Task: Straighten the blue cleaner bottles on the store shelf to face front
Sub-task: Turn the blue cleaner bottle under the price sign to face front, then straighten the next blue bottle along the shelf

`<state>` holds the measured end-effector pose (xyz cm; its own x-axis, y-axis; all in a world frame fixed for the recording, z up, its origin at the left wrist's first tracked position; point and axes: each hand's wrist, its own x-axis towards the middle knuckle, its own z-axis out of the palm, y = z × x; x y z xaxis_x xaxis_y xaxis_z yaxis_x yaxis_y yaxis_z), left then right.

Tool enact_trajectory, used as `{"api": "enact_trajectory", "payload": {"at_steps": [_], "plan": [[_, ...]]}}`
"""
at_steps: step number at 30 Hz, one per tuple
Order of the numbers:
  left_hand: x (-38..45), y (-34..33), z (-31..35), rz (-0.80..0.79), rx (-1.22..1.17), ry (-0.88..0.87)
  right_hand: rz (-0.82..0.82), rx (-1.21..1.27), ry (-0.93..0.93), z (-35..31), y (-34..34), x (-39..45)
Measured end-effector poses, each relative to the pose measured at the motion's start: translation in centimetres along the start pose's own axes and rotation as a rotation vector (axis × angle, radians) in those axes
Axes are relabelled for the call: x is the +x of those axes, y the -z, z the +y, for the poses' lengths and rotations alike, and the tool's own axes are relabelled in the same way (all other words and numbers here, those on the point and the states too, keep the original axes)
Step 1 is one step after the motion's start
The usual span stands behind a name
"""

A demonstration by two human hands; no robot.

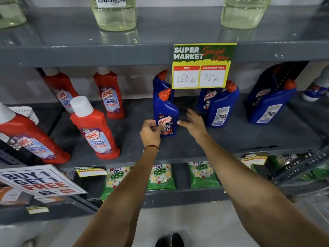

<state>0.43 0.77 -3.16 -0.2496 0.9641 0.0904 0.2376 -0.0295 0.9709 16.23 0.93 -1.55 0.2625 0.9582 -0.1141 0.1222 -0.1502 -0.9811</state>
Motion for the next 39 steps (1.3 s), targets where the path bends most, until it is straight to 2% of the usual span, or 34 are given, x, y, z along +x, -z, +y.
{"api": "enact_trajectory", "payload": {"at_steps": [3, 6, 11, 18, 27, 31, 35, 39], "plan": [[-2.0, -1.7, 0.6, -0.042, -0.008, -0.077, 0.193, -0.036, -0.019, 0.6, 1.2, -0.8], [-3.7, -4.0, 1.4, -0.161, -0.051, -0.044, 0.378, -0.009, -0.061, 1.3, 3.1, -1.7], [-4.2, -7.8, 3.1, -0.339, -0.063, 0.023, 0.437, -0.015, -0.062, 1.9, 7.3, -2.5], [-2.6, -14.4, 4.4, -0.438, -0.092, 0.168, 0.302, -0.001, -0.141, 2.1, 13.1, 0.5], [-1.5, -21.4, 4.6, -0.446, -0.33, 0.358, -0.113, -0.107, -0.155, 2.6, 16.9, 4.6], [-1.6, -21.5, 4.2, -0.416, -0.345, 0.367, -0.162, -0.176, -0.137, 1.9, 17.4, 5.2], [-1.6, -20.6, 4.7, -0.42, -0.248, 0.377, -0.203, -0.173, -0.094, 1.1, 17.9, 5.5], [-1.5, -18.9, 5.7, -0.497, -0.184, 0.325, -0.186, -0.089, -0.031, 0.2, 17.7, 5.4]]}}
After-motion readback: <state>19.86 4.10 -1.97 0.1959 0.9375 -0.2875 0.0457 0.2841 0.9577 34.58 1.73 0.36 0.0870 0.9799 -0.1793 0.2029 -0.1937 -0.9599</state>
